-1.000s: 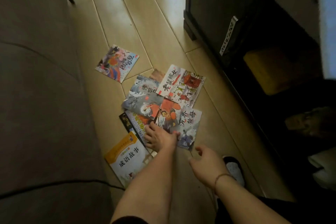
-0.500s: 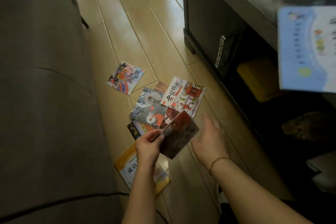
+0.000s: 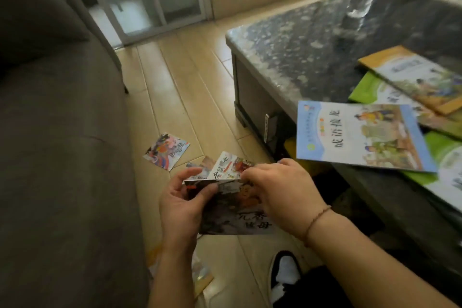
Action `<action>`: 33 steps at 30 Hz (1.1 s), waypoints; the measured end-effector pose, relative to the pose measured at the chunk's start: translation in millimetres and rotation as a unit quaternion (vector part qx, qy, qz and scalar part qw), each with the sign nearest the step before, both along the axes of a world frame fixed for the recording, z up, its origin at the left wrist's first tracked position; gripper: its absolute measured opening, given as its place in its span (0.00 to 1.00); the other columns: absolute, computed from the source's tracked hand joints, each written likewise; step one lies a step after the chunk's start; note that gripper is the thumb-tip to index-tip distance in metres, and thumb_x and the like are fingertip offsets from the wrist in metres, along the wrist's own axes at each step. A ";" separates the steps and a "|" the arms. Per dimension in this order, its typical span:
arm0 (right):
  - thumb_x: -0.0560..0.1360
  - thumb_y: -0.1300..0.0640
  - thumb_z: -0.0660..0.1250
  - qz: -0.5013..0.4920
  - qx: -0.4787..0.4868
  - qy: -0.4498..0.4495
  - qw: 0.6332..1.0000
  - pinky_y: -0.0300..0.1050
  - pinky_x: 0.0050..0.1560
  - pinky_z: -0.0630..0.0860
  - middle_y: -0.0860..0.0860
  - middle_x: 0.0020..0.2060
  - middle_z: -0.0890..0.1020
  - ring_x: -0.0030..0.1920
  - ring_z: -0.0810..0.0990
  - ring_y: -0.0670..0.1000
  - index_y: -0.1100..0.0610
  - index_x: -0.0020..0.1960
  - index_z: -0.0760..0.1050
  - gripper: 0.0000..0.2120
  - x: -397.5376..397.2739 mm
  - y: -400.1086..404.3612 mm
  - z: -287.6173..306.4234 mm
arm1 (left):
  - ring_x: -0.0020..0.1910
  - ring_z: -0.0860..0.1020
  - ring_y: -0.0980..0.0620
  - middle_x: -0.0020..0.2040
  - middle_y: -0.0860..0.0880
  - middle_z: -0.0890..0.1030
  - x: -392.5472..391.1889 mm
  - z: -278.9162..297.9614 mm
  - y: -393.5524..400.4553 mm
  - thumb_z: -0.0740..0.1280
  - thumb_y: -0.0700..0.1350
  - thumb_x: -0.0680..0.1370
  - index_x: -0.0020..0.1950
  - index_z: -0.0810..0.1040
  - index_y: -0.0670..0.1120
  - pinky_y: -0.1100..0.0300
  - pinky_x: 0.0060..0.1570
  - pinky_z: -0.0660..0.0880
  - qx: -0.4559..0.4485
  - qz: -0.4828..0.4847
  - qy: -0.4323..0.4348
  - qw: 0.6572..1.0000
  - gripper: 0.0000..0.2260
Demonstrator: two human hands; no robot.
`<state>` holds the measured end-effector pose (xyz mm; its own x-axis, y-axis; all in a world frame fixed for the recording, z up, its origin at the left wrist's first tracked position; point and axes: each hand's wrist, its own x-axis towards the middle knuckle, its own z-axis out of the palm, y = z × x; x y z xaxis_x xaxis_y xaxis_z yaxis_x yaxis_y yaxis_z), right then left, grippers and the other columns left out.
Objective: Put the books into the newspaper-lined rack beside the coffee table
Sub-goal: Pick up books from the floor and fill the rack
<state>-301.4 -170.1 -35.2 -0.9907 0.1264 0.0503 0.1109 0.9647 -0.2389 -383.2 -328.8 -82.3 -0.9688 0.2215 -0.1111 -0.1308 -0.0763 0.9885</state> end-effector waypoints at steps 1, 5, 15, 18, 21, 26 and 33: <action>0.72 0.51 0.70 -0.029 -0.015 0.025 0.999 0.50 0.49 0.76 0.44 0.47 0.82 0.47 0.81 0.52 0.44 0.55 0.76 0.12 14.0 10.9 17.9 | 0.39 0.83 0.54 0.38 0.50 0.85 7.6 12.1 7.7 0.73 0.38 0.67 0.49 0.79 0.46 0.59 0.38 0.81 0.021 0.002 0.015 1.000 0.12; 0.74 0.59 0.68 -0.187 -0.125 0.111 0.968 0.51 0.44 0.78 0.49 0.44 0.82 0.45 0.81 0.56 0.47 0.53 0.78 0.10 86.3 74.6 99.8 | 0.37 0.82 0.54 0.37 0.51 0.85 40.6 42.9 43.2 0.72 0.35 0.73 0.47 0.81 0.45 0.59 0.37 0.81 0.028 -0.029 0.041 0.998 0.07; 0.78 0.52 0.66 -0.384 0.004 0.149 0.911 0.45 0.49 0.75 0.45 0.46 0.80 0.47 0.78 0.50 0.47 0.57 0.75 0.09 309.6 125.1 213.5 | 0.31 0.81 0.59 0.37 0.47 0.86 194.1 123.3 170.3 0.70 0.29 0.73 0.42 0.84 0.45 0.71 0.35 0.77 0.034 -0.359 0.106 0.927 0.11; 0.76 0.45 0.62 -0.447 0.144 0.158 0.868 0.54 0.55 0.75 0.50 0.55 0.82 0.54 0.79 0.55 0.51 0.64 0.74 0.19 384.9 114.9 225.9 | 0.29 0.80 0.56 0.33 0.44 0.85 247.6 147.2 207.5 0.68 0.27 0.73 0.39 0.83 0.47 0.70 0.33 0.78 0.042 -0.446 0.119 0.886 0.15; 0.76 0.45 0.63 -0.525 0.191 0.154 0.815 0.54 0.55 0.72 0.51 0.57 0.80 0.55 0.78 0.57 0.52 0.65 0.73 0.20 459.8 106.6 238.6 | 0.27 0.81 0.51 0.31 0.45 0.84 315.6 169.4 235.4 0.68 0.30 0.74 0.37 0.86 0.49 0.64 0.28 0.79 0.076 -0.500 0.122 0.854 0.16; 0.72 0.37 0.64 -0.613 0.293 0.142 0.720 0.54 0.54 0.73 0.52 0.56 0.79 0.56 0.75 0.57 0.54 0.65 0.72 0.29 563.1 90.4 280.9 | 0.35 0.83 0.53 0.33 0.54 0.85 428.3 215.6 273.1 0.69 0.33 0.75 0.39 0.86 0.53 0.62 0.38 0.81 0.127 -0.552 0.176 0.805 0.15; 0.71 0.37 0.68 -0.651 0.427 0.092 0.621 0.55 0.57 0.69 0.51 0.55 0.79 0.55 0.76 0.56 0.51 0.65 0.70 0.28 657.5 86.8 359.2 | 0.41 0.83 0.61 0.42 0.56 0.84 547.6 285.3 314.3 0.70 0.42 0.77 0.47 0.82 0.55 0.64 0.43 0.79 0.168 -0.592 0.287 0.734 0.07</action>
